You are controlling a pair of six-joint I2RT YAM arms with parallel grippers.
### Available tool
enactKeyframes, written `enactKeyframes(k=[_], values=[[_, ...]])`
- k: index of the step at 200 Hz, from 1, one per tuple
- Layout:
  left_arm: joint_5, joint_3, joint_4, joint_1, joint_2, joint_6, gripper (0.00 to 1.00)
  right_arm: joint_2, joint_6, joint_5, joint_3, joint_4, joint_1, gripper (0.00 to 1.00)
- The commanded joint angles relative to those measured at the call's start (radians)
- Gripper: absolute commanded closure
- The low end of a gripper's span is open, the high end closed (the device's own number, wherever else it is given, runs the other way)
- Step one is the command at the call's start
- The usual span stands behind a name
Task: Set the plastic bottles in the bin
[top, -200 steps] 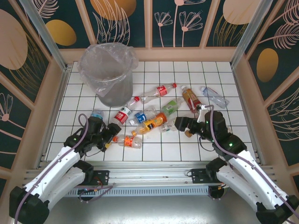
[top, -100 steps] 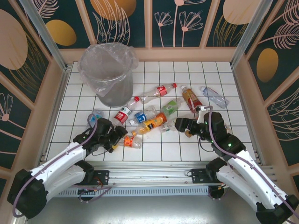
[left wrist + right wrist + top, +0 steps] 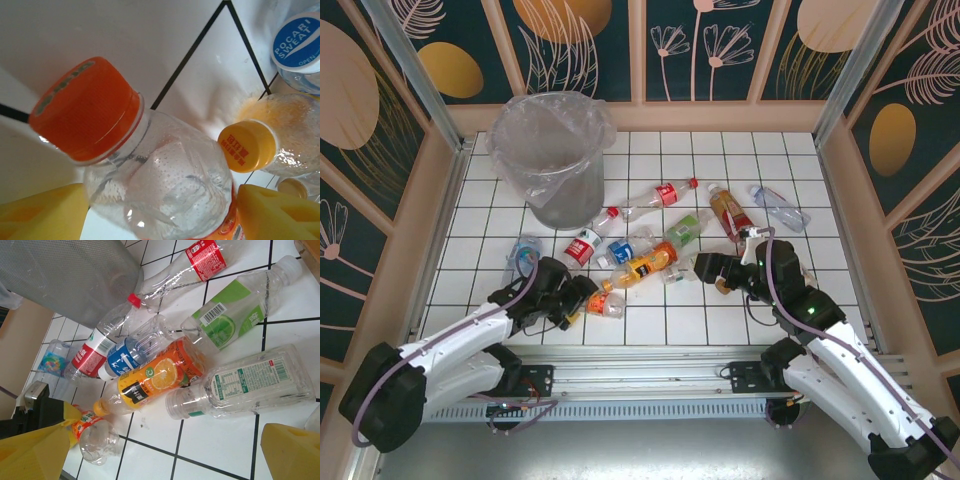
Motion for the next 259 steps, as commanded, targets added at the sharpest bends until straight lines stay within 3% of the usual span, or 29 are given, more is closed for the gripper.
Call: enactKeyframes(k=[1, 38, 118, 171, 191, 219, 259], values=[[-0.006, -0.012, 0.043, -0.010, 0.026, -0.013, 0.25, 0.000, -0.015, 0.015, -0.018, 0.024, 0.006, 0.01], [-0.023, -0.011, 0.043, -0.015, 0.070, 0.025, 0.27, 0.000, -0.014, 0.014, -0.019, 0.025, 0.006, 0.01], [-0.109, 0.023, -0.049, -0.015, 0.073, 0.132, 0.45, -0.001, -0.014, 0.013, -0.019, 0.026, 0.006, 0.01], [-0.160, 0.063, -0.102, -0.014, 0.001, 0.224, 0.46, -0.009, -0.028, -0.019, -0.021, 0.042, 0.006, 0.01], [-0.171, 0.055, -0.099, -0.015, -0.057, 0.274, 0.48, -0.025, -0.051, -0.076, -0.024, 0.089, 0.006, 0.01], [-0.216, 0.045, -0.134, -0.015, -0.133, 0.284, 0.49, -0.076, -0.100, -0.278, -0.066, 0.263, 0.006, 0.01], [-0.307, 0.054, -0.174, -0.015, -0.253, 0.289, 0.49, -0.132, -0.136, -0.382, -0.099, 0.378, 0.005, 0.01]])
